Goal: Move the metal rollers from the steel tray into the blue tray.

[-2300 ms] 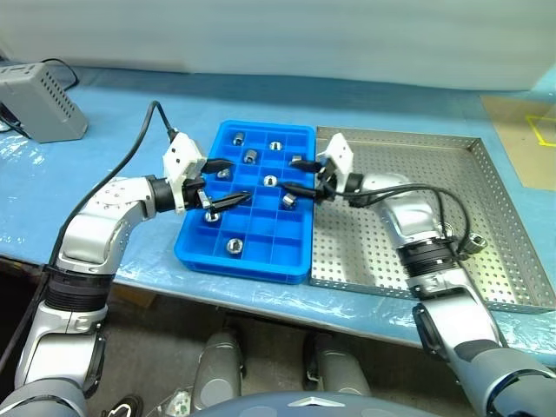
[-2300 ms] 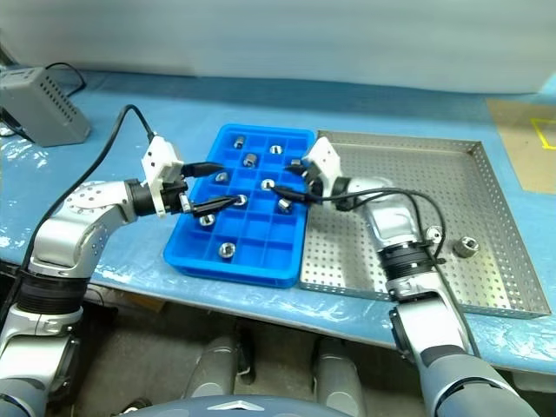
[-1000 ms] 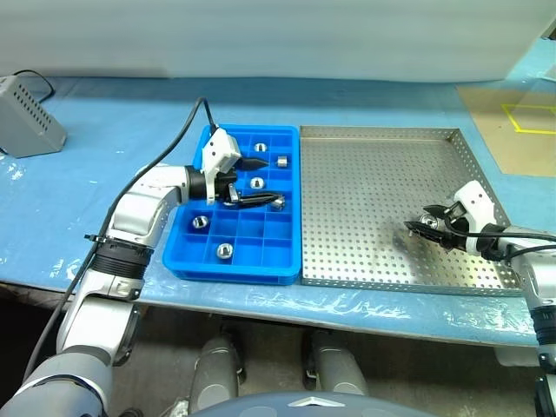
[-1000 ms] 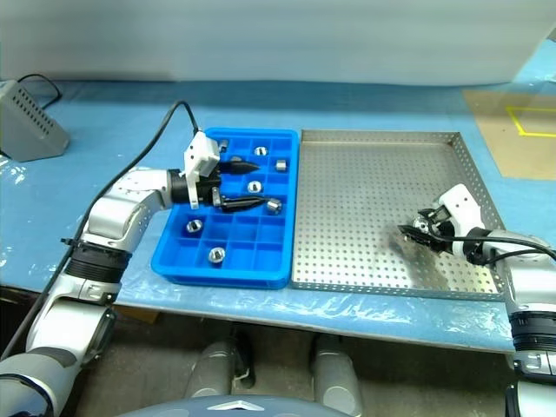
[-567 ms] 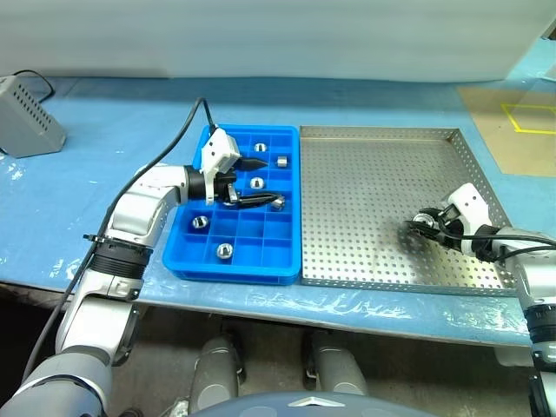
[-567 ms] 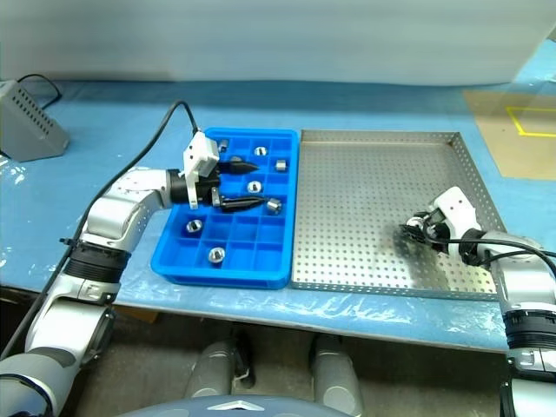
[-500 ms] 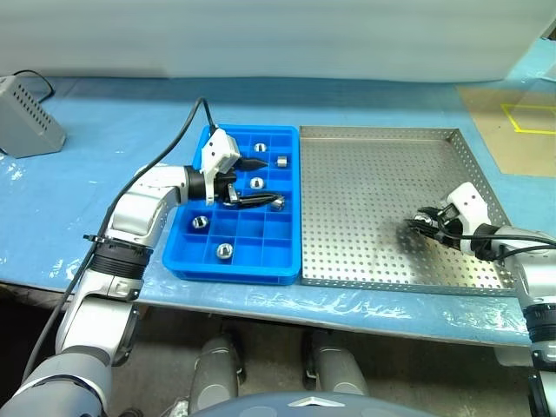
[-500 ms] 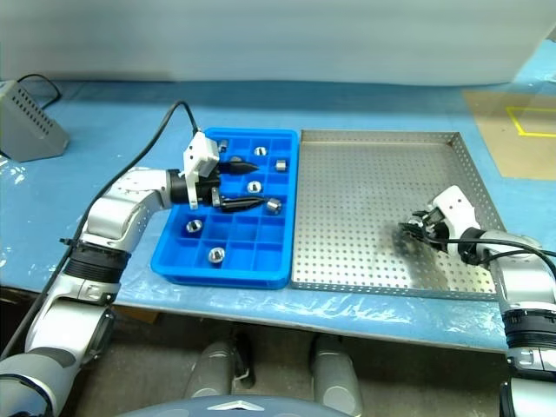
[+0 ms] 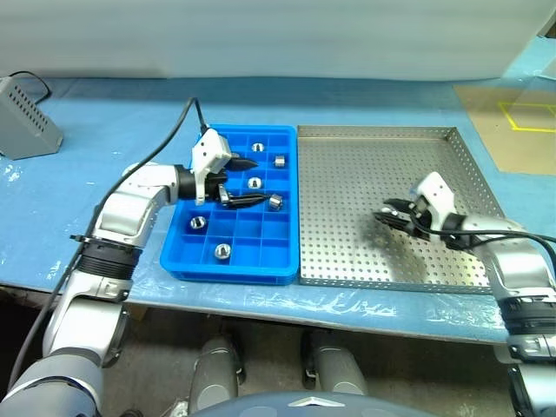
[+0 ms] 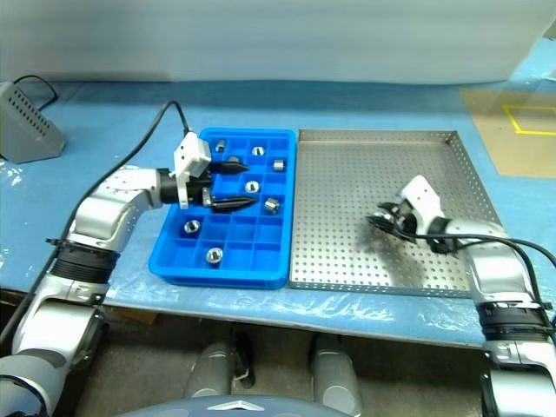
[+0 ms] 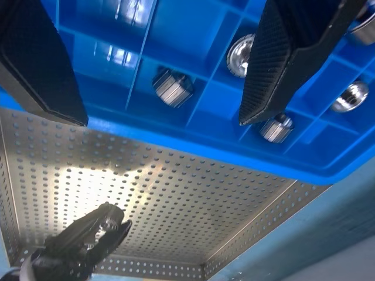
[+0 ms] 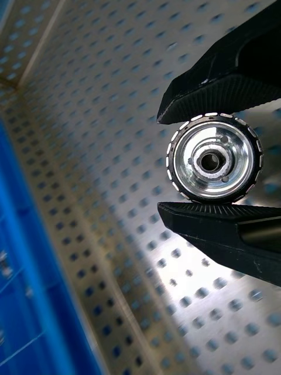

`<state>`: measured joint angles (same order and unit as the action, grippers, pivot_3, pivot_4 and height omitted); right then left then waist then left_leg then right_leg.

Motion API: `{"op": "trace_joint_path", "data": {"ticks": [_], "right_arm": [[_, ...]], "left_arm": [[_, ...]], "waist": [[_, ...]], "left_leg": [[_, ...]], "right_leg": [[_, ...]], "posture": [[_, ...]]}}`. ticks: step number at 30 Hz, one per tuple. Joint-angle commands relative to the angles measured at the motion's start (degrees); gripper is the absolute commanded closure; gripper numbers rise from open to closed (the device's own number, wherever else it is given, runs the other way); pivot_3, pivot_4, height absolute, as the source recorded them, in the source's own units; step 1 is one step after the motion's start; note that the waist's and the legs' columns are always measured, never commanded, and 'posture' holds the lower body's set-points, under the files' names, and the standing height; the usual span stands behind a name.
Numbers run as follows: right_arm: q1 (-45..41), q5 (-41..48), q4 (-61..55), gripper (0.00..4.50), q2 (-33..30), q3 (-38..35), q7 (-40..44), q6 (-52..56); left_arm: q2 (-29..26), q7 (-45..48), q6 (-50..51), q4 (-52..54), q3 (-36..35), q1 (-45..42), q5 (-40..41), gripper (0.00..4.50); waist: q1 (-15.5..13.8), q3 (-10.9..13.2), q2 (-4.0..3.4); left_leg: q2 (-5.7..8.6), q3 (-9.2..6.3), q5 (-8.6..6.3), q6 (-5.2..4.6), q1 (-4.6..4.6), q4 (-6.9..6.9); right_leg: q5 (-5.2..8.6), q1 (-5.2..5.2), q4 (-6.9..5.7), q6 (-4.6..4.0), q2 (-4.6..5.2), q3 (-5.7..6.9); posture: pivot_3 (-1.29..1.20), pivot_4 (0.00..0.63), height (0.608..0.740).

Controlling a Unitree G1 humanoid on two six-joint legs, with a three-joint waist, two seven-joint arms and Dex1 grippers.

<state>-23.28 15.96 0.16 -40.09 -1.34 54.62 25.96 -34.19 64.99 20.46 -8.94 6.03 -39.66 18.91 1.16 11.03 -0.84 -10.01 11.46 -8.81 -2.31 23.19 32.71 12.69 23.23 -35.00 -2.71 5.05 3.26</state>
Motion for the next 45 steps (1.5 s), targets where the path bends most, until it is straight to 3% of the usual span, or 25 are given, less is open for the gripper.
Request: {"op": "trace_joint_path", "data": {"ticks": [1,11,16,26,28,32,40,45], "right_arm": [[-4.60,3.19,-5.73,2.83,2.74,2.89,1.33,3.10],[-12.36,6.97,-10.14,2.83,10.21,14.79,9.14,7.51],[-11.61,8.80,-10.57,2.83,8.69,17.50,14.50,9.62],[-8.98,6.21,-5.91,2.83,6.55,20.19,18.12,7.52],[-8.26,3.31,-4.29,2.12,6.38,21.13,17.45,3.78],[-8.33,3.41,-2.63,0.95,7.85,19.17,14.93,4.17],[-8.38,3.41,-2.29,0.95,4.10,11.25,9.82,3.89],[-7.42,5.53,-1.08,0.95,-1.89,0.48,6.10,7.59]], "left_arm": [[-3.52,2.30,-1.01,2.01,-2.34,1.36,0.37,0.12],[-11.25,4.70,3.53,17.37,-4.28,13.66,3.74,0.12],[-12.07,2.86,7.90,25.93,-5.28,20.30,6.69,0.12],[-10.85,-1.39,10.67,29.18,-4.87,21.70,8.09,0.12],[-10.60,-1.79,10.83,28.91,-4.50,21.05,8.07,0.12],[-10.11,-1.53,10.89,27.86,-3.55,19.04,7.98,0.12],[-5.48,-1.75,9.02,18.64,-3.25,9.90,7.79,0.12],[-0.67,0.46,7.16,13.48,-0.15,4.36,7.15,0.12]], "waist": [[-0.47,0.00,0.00],[-2.93,0.01,0.03],[-4.47,0.01,0.05],[-5.15,0.01,0.07],[-5.12,-0.01,0.08],[-5.05,-0.01,0.08],[-5.15,-0.02,0.10],[-4.42,-0.05,0.13]], "left_leg": [[-0.01,0.00,0.00,0.01,0.00,-0.01],[-0.01,0.03,0.05,0.12,0.03,-0.15],[0.02,0.04,0.10,0.22,-0.06,-0.24],[0.01,0.01,0.21,0.39,-0.18,-0.34],[0.01,0.02,0.21,0.39,-0.18,-0.35],[0.00,0.02,0.22,0.40,-0.19,-0.35],[0.06,0.02,0.22,0.40,-0.19,-0.26],[0.12,0.04,0.17,0.30,-0.17,-0.13]], "right_leg": [[0.00,0.00,0.00,0.00,0.00,0.00],[0.00,0.03,0.04,-0.02,0.06,0.00],[0.01,-0.02,0.03,-0.01,0.10,-0.01],[0.01,0.00,-0.07,-0.01,0.08,-0.03],[0.01,0.00,-0.07,-0.01,0.07,-0.03],[0.01,0.01,-0.07,-0.01,0.06,-0.04],[0.00,-0.03,-0.12,-0.01,0.07,-0.08],[-0.01,-0.06,-0.13,-0.02,0.08,-0.21]], "posture": [[-0.23,0.150,0.740],[-0.07,0.150,0.740],[-0.02,0.150,0.740],[-0.02,0.150,0.740],[-0.03,0.150,0.740],[-0.06,0.150,0.740],[-0.16,0.150,0.740],[-0.26,0.150,0.740]]}}
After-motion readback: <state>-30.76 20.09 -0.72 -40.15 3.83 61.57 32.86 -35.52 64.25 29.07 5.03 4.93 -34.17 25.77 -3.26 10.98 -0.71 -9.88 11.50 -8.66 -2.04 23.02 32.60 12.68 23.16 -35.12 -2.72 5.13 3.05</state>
